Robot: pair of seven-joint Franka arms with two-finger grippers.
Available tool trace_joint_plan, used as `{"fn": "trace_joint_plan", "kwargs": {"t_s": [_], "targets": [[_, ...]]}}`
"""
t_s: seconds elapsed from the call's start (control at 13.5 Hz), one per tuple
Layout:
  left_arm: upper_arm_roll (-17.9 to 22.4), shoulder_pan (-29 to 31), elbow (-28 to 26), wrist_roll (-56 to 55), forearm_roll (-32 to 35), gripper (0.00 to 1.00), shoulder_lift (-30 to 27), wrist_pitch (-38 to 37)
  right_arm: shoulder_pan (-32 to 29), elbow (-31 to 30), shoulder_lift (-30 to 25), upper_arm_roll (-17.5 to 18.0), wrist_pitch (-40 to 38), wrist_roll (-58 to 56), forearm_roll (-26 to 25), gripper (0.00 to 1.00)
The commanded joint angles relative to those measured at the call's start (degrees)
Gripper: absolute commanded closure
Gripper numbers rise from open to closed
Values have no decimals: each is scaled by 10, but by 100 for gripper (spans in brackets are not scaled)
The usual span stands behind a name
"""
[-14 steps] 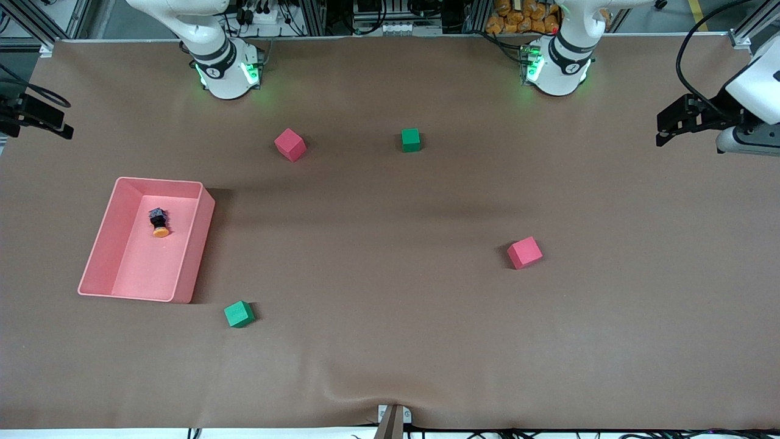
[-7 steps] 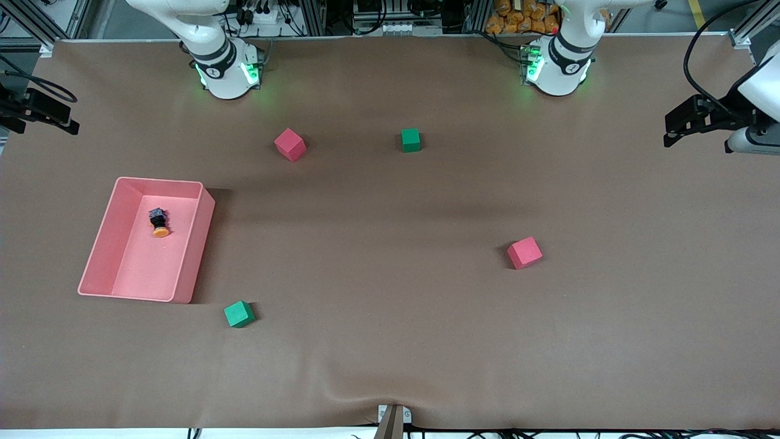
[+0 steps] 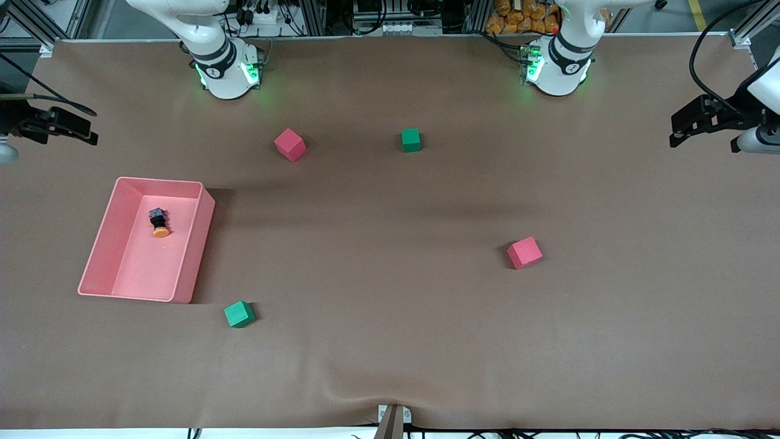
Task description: Place and upright button with both arms
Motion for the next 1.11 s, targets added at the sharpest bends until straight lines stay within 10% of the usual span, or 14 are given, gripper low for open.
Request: {"fn": "trace_joint_plan", "kwargs": {"t_s": [0.0,1.04], "targets": [[-2,3,3,2,-1,0,-5,-5,-6,-18,-17,3,9,4,-7,0],[-2,2,3,4,0,0,-5,-5,-6,81,-13,1,-57,6,3,0]]}}
